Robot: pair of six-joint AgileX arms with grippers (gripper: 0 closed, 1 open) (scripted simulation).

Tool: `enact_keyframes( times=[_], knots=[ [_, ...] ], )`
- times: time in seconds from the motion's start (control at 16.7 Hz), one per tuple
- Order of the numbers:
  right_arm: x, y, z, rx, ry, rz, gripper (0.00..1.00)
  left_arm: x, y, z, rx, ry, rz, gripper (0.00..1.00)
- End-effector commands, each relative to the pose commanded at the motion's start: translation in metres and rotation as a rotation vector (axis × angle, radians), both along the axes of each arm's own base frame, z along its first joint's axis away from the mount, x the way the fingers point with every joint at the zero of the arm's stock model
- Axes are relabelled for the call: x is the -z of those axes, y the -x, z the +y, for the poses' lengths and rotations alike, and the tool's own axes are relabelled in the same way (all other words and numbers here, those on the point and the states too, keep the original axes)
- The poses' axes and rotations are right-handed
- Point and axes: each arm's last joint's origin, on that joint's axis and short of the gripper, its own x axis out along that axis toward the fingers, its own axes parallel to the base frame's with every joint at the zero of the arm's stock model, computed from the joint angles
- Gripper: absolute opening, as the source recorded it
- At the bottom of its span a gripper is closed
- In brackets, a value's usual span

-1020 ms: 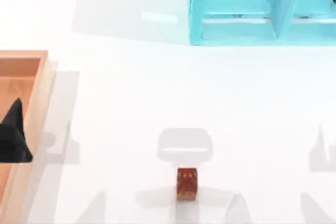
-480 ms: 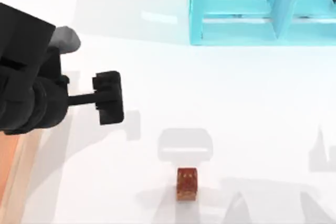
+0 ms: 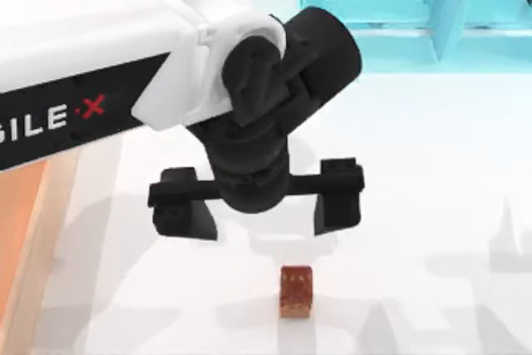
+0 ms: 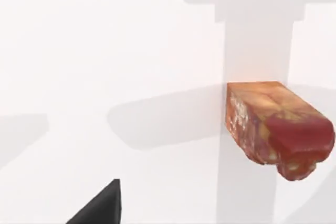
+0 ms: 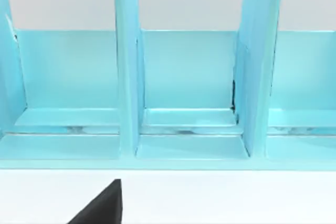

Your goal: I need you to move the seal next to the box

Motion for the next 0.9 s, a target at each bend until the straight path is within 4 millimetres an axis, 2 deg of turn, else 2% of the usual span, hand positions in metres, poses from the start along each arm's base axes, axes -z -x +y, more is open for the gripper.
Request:
enact_keyframes(
  times=[0.18,0.3,0.66,0.9],
  knots=[
    [0.0,0.0,0.0,0.0,0.0,0.0,1.0,0.012,0.003,-0.032,0.001,-0.068,0.06,1.0],
    [0.0,0.0,0.0,0.0,0.0,0.0,1.0,0.016,0.005,-0.043,0.002,-0.091,0.077,1.0],
    [0.0,0.0,0.0,0.0,0.0,0.0,1.0,0.018,0.004,-0.043,-0.001,-0.092,0.078,1.0],
    [0.0,0.0,0.0,0.0,0.0,0.0,1.0,0.046,0.003,-0.046,0.002,-0.093,0.079,1.0]
  ],
)
